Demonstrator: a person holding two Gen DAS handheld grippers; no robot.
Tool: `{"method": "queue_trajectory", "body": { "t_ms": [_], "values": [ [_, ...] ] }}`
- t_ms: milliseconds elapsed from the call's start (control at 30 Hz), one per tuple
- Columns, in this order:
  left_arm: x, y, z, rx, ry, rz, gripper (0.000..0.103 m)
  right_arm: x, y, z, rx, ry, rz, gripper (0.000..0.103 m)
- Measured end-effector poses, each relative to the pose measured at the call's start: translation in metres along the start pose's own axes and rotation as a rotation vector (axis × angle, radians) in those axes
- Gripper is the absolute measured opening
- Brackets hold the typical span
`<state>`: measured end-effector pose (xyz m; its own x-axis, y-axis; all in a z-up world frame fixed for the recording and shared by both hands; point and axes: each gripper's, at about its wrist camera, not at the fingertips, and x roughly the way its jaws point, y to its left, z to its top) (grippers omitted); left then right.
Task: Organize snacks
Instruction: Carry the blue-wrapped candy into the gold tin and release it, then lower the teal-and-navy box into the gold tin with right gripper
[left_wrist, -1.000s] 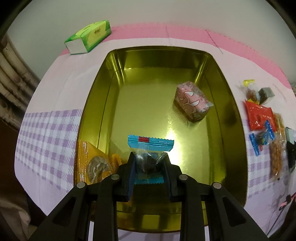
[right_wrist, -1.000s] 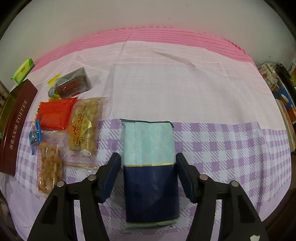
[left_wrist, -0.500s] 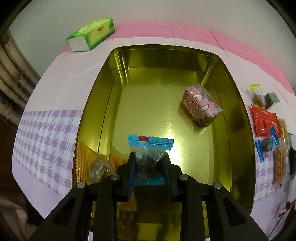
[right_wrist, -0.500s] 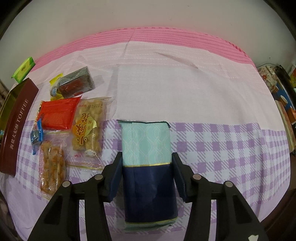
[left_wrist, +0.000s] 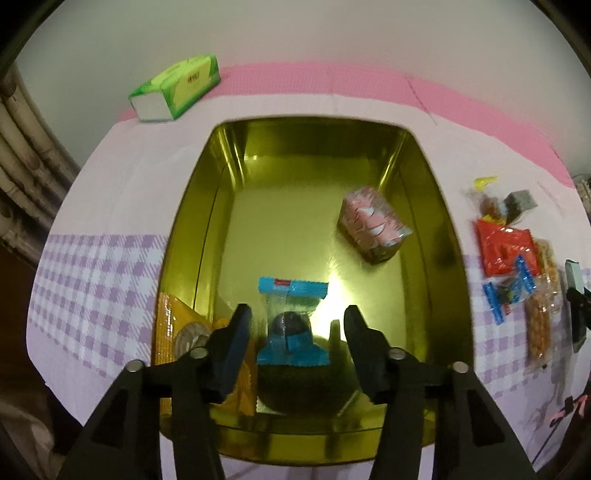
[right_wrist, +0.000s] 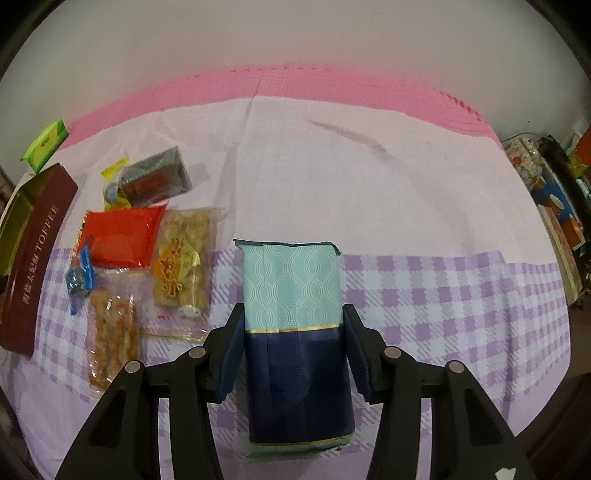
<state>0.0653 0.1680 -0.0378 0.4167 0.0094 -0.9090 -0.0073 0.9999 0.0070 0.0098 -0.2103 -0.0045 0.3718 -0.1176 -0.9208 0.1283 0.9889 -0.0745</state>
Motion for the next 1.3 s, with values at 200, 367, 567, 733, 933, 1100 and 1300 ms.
{"method": "queue_trajectory", "body": {
  "t_ms": [200,367,567,733,933,1100,1300],
  "values": [
    [-0.023,-0.003,0.0,0.007,-0.062,0.005,0.06,-0.022,0.014,0.011,-0.008,-0.037,0.018,0.047],
    [-0.042,0.001,-0.002,-0.014,-0.104,0.024,0.063,-0.034,0.048,0.026,-0.039,-0.057,0.084,0.047],
    [-0.047,0.026,0.002,-0.087,-0.128,0.084,0.066,-0.045,0.106,0.043,-0.117,-0.074,0.177,0.047],
    [-0.05,0.047,-0.005,-0.128,-0.132,0.162,0.066,-0.054,0.161,0.051,-0.19,-0.085,0.252,0.047],
    [-0.053,0.078,-0.022,-0.192,-0.112,0.245,0.066,-0.059,0.216,0.053,-0.238,-0.071,0.342,0.047],
    [-0.05,0.102,-0.033,-0.268,-0.077,0.279,0.066,-0.056,0.262,0.048,-0.281,-0.039,0.408,0.047],
    [-0.046,0.11,-0.033,-0.295,-0.061,0.283,0.066,-0.049,0.293,0.04,-0.306,0.0,0.434,0.047]
  ]
}}
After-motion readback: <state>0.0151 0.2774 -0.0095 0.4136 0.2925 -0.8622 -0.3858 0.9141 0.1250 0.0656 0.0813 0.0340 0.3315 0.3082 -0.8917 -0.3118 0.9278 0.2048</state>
